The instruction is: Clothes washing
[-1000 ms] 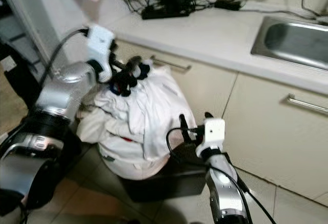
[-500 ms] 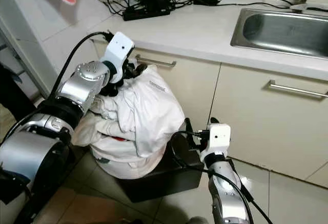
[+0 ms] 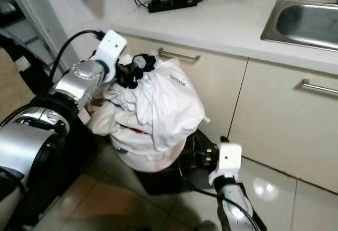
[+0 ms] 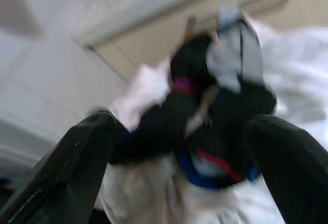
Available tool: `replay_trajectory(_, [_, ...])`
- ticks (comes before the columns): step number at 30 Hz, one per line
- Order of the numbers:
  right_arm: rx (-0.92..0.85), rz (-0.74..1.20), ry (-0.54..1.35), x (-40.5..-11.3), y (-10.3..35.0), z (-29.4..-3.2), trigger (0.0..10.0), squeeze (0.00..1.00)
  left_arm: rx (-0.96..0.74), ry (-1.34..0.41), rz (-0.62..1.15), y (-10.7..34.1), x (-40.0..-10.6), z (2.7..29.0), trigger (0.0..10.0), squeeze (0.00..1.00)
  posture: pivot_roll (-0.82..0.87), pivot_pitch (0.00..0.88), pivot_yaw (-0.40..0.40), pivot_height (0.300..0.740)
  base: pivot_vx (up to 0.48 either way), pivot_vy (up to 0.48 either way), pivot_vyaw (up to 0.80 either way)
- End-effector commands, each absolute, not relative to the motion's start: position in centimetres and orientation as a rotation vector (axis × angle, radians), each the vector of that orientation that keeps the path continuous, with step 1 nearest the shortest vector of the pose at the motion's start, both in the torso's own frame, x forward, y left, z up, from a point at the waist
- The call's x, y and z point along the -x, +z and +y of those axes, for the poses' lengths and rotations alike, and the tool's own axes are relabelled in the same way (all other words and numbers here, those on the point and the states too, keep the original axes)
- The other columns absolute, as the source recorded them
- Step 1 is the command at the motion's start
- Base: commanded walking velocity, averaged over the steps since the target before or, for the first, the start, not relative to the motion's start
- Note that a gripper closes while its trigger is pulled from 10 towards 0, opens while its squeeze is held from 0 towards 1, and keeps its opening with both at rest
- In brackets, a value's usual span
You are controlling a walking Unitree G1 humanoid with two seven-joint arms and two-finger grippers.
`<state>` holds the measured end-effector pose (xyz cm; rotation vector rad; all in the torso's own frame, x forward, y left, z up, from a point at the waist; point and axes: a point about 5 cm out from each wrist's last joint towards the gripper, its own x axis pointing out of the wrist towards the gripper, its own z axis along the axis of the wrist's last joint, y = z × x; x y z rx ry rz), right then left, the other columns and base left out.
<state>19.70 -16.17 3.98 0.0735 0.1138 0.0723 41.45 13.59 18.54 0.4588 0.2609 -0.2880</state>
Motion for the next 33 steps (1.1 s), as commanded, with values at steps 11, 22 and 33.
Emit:
replay_trajectory(11, [-0.066, 0.139, 0.007, -17.0, 4.6, -16.6, 10.0, 0.54, -0.382, -0.342, 0.284, 18.3, -41.3, 11.2, 10.0, 0.00, -0.38, 0.167, 0.237, 0.740, 0.000, 0.000, 0.00])
replay_trajectory(22, [-0.073, 0.164, -0.025, -16.0, 4.8, -16.5, 10.0, 0.53, -0.376, -0.300, 0.192, 20.8, -42.0, 11.1, 10.0, 0.00, -0.39, 0.172, 0.255, 0.740, 0.000, 0.000, 0.00])
replay_trajectory(33, [-0.086, 0.178, -0.004, -16.6, 4.5, -16.0, 10.0, 0.54, -0.461, -0.255, 0.166, 22.1, -42.3, 12.5, 10.0, 0.00, -0.36, 0.163, 0.249, 0.740, 0.000, 0.000, 0.00])
